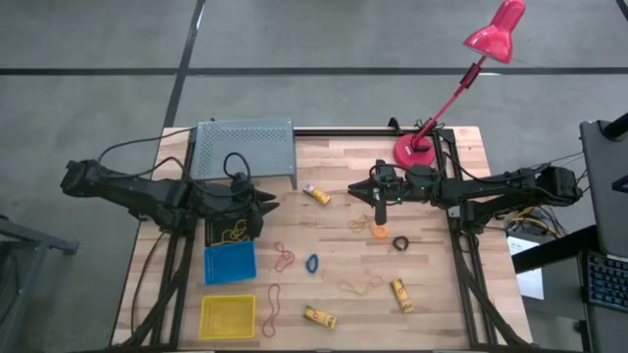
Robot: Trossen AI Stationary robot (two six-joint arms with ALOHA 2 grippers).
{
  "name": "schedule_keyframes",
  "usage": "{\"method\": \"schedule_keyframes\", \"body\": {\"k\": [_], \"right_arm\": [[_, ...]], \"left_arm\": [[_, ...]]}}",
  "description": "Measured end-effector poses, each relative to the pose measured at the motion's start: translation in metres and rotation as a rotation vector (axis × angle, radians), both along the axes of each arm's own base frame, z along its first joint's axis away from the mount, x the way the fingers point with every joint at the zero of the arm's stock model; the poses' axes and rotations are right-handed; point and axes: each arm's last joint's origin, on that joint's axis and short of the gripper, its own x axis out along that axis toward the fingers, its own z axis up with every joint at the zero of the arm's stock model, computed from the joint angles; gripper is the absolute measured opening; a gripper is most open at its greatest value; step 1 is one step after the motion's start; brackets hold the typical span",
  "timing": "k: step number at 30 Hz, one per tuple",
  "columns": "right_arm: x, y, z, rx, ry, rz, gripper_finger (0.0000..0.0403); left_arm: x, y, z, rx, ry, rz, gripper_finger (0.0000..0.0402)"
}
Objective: Pick & Place Office Desk Supplies
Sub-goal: Put the yellow rubber band in the black bin
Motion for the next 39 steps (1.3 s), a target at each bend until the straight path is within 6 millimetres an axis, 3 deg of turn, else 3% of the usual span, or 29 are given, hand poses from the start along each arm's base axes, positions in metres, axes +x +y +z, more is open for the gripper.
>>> {"method": "schedule_keyframes", "body": {"k": [15,18,21,26,32,39], "right_arm": [[0.001,0.002,0.000,0.091,0.015,0.072,0.0068],[0.004,0.008,0.002,0.077,0.127,0.186,0.0068],[0.003,0.015,0.002,-0.004,0.345,0.245,0.0068],[0.003,0.021,0.009,-0.154,0.626,0.226,0.0068],[0.008,0.018,0.017,-0.230,0.680,0.142,0.0068],[0.011,0.016,-0.008,-0.244,0.843,0.094,0.0068]], "left_arm": [[0.000,0.000,0.000,0.000,0.001,0.000,0.0133],[0.000,0.000,0.000,0.000,0.002,0.000,0.0133],[0.000,0.000,0.000,0.000,0.002,0.000,0.0133],[0.000,0.000,0.000,0.000,0.002,0.000,0.0133],[0.000,0.000,0.000,-0.001,0.002,0.000,0.0133],[0.000,0.000,-0.001,-0.002,0.007,0.001,0.0133]]}}
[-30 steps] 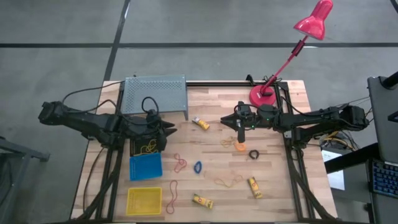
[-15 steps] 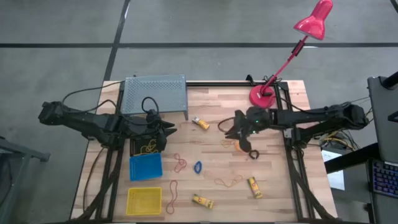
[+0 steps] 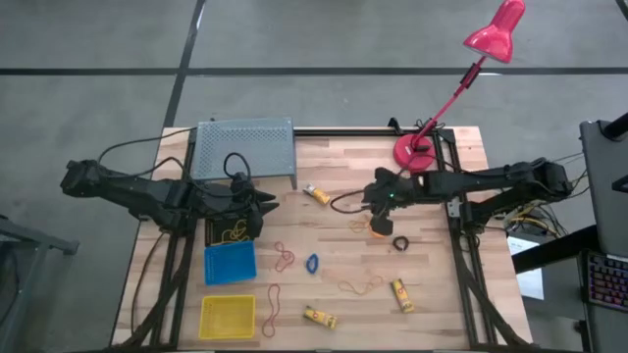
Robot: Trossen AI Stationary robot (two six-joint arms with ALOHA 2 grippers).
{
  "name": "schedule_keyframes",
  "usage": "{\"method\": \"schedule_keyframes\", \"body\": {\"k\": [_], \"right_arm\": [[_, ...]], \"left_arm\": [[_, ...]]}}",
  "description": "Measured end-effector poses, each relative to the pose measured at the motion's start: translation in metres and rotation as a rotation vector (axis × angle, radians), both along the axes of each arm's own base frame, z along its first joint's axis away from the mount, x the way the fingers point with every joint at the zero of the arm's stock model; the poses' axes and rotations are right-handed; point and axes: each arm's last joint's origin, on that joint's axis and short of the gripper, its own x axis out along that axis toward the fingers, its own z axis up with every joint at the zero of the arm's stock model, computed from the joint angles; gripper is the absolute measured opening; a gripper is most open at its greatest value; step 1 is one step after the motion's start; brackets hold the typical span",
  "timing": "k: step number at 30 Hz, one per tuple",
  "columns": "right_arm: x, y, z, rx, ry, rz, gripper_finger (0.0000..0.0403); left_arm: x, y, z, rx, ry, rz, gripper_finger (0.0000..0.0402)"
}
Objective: Pick & Place Office Desk Supplies
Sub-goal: Put the yellow rubber band in the black bin
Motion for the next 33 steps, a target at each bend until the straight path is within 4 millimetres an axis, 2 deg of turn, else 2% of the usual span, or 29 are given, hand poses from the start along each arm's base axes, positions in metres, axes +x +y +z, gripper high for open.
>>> {"method": "schedule_keyframes", "body": {"k": [4,10,13,16,33], "right_arm": [[0.008,-0.002,-0.020,0.050,0.067,-0.050,0.0082],[0.020,-0.006,-0.040,0.127,0.101,-0.047,0.0152],[0.024,-0.008,-0.047,0.114,0.118,-0.022,0.0186],[0.026,-0.008,-0.053,0.078,0.144,0.036,0.0203],[0.031,-0.005,-0.078,0.108,0.234,0.113,0.0173]], "left_arm": [[0.000,0.000,0.000,0.001,0.004,0.000,0.0133],[-0.001,0.000,-0.001,0.002,0.012,0.000,0.0133],[-0.001,0.000,-0.002,0.005,0.022,0.000,0.0133],[-0.001,0.000,-0.002,0.005,0.027,0.000,0.0133],[-0.001,0.000,-0.002,0.007,0.027,-0.002,0.0133]]}}
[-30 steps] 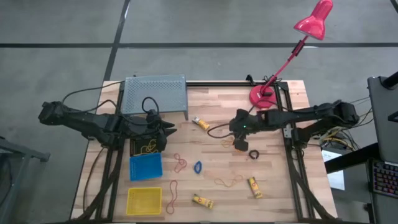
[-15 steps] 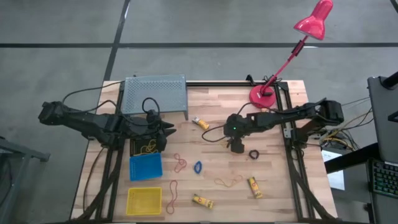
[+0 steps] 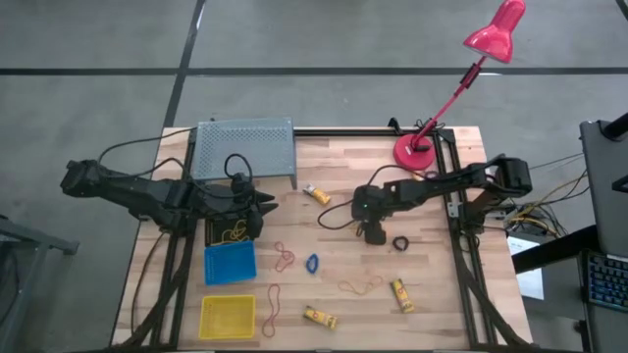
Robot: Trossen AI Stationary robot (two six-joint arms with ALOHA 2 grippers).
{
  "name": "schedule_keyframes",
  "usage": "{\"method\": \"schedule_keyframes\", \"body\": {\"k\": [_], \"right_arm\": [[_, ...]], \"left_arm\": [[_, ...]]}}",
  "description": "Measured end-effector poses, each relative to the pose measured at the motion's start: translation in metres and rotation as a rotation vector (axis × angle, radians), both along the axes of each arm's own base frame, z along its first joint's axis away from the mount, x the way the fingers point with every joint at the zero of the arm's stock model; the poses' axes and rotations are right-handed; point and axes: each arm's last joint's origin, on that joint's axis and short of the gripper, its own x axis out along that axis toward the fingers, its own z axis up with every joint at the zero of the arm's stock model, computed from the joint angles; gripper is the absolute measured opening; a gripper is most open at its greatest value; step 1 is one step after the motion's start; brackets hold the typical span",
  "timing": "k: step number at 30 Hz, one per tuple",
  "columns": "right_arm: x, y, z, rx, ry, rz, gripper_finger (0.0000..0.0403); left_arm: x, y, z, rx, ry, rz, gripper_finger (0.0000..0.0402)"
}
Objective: Pick & Place Office Desk Supplies
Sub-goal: Put the yellow rubber band in the black bin
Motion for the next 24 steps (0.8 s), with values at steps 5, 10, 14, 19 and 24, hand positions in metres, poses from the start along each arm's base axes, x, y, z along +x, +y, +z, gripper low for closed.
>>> {"method": "schedule_keyframes", "body": {"k": [5,10,14,19,24], "right_arm": [[0.003,0.000,-0.009,-0.004,0.020,-0.005,0.0171],[0.005,0.000,-0.015,0.003,0.037,-0.037,0.0150],[0.005,-0.001,-0.014,-0.005,0.033,-0.046,0.0115],[0.005,-0.001,-0.014,-0.021,0.024,-0.054,0.0058],[0.006,-0.001,-0.014,-0.018,0.017,-0.055,0.0013]], "left_arm": [[0.000,0.000,0.000,0.000,0.001,0.000,0.0133],[0.000,0.000,-0.001,0.001,0.006,0.000,0.0133],[0.000,0.000,-0.001,0.001,0.007,0.000,0.0133],[0.000,0.000,-0.001,0.001,0.008,0.000,0.0133],[0.000,0.000,-0.001,0.001,0.008,0.001,0.0133]]}}
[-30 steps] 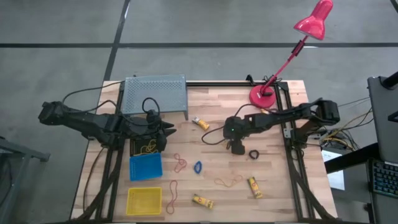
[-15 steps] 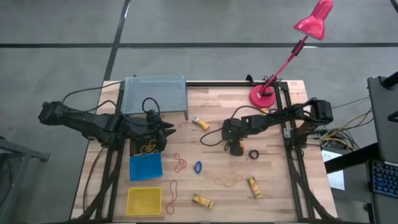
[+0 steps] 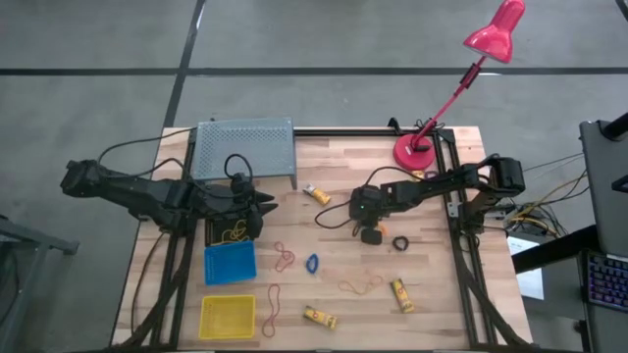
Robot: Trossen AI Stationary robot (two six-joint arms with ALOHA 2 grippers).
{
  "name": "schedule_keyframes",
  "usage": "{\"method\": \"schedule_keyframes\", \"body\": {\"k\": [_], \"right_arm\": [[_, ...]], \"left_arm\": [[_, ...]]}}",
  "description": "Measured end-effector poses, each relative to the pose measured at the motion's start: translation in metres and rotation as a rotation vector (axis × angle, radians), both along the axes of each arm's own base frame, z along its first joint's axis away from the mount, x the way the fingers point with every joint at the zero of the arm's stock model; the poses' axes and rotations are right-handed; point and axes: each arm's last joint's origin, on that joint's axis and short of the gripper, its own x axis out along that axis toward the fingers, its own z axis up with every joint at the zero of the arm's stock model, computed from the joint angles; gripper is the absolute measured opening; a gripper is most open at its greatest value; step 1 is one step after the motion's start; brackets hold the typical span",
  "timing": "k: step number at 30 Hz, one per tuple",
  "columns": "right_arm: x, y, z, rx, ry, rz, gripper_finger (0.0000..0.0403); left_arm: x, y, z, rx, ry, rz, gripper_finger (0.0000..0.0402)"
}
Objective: Pick & Place Office Desk Supplies
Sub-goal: Put the yellow rubber band in the black bin
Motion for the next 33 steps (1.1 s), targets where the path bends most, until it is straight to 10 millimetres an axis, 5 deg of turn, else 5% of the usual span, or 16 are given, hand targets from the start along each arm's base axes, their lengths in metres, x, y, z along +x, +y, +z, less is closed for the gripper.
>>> {"method": "schedule_keyframes", "body": {"k": [8,15,33], "right_arm": [[0.002,0.000,0.003,0.023,-0.044,-0.051,0.0009],[0.002,0.000,0.036,0.034,-0.213,-0.055,0.0008],[0.027,-0.001,0.112,0.157,-0.937,-0.166,0.0008]], "left_arm": [[0.000,0.000,0.000,0.000,0.001,0.000,0.0133],[0.000,0.000,-0.001,0.001,0.008,-0.001,0.0133],[-0.001,0.000,-0.002,0.003,0.018,-0.001,0.0133]]}}
